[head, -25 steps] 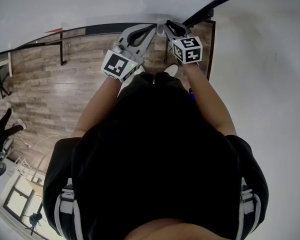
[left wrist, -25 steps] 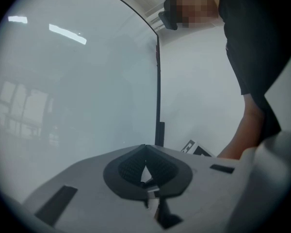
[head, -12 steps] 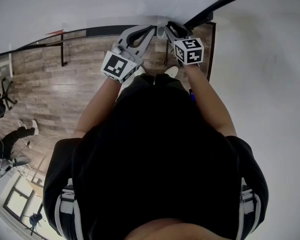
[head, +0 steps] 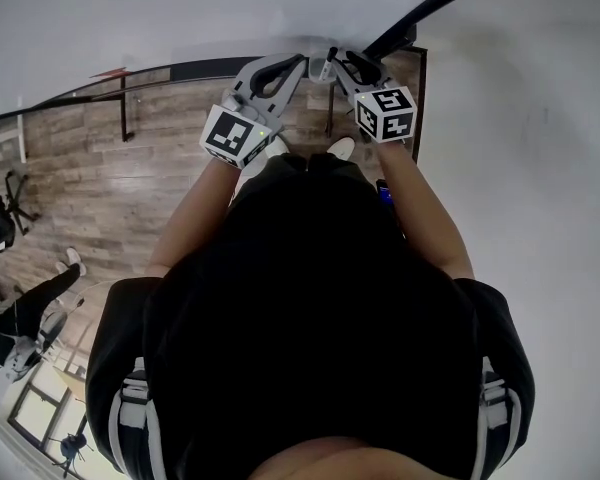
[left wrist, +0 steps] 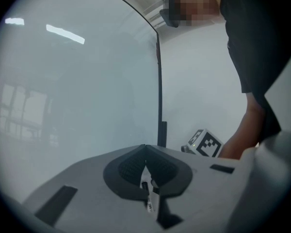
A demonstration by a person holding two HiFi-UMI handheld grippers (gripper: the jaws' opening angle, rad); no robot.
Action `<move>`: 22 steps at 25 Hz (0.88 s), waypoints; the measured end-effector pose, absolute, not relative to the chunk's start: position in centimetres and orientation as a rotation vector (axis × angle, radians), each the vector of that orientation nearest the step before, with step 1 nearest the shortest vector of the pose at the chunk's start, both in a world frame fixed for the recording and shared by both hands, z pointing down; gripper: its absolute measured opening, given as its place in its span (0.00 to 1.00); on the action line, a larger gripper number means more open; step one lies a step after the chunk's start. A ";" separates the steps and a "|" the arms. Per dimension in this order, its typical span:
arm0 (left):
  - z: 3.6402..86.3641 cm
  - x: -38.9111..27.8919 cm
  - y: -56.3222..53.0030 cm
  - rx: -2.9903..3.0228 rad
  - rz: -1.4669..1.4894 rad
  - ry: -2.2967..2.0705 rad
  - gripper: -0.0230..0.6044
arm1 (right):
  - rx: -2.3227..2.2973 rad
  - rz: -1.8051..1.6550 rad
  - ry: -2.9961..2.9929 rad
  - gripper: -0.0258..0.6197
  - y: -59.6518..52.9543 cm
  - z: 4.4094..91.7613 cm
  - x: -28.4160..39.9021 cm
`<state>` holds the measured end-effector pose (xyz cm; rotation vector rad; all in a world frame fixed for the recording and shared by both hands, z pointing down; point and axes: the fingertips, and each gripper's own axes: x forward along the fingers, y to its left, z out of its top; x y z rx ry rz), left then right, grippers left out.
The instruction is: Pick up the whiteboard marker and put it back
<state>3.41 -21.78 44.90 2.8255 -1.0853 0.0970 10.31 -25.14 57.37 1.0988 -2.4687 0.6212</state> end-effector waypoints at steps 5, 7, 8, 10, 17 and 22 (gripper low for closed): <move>44.3 3.4 -22.0 2.832 0.104 -1.098 0.04 | 1.069 0.555 -2.549 0.23 -24.5 53.8 10.2; 44.1 3.3 -22.0 2.833 0.107 -1.106 0.04 | 1.059 0.527 -2.589 0.23 -24.3 52.0 10.2; 44.0 3.3 -21.9 2.833 0.110 -1.107 0.04 | 1.056 0.511 -2.611 0.23 -24.2 51.0 10.2; 43.7 3.4 -21.8 2.838 0.119 -1.106 0.04 | 1.046 0.470 -2.654 0.23 -24.0 49.0 10.1; 40.6 3.8 -20.4 2.860 0.069 -1.081 0.04 | 0.968 0.277 -2.800 0.20 -21.7 42.7 9.3; 38.0 4.1 -19.1 2.894 0.028 -1.051 0.04 | 0.929 0.209 -2.897 0.13 -19.4 38.5 9.3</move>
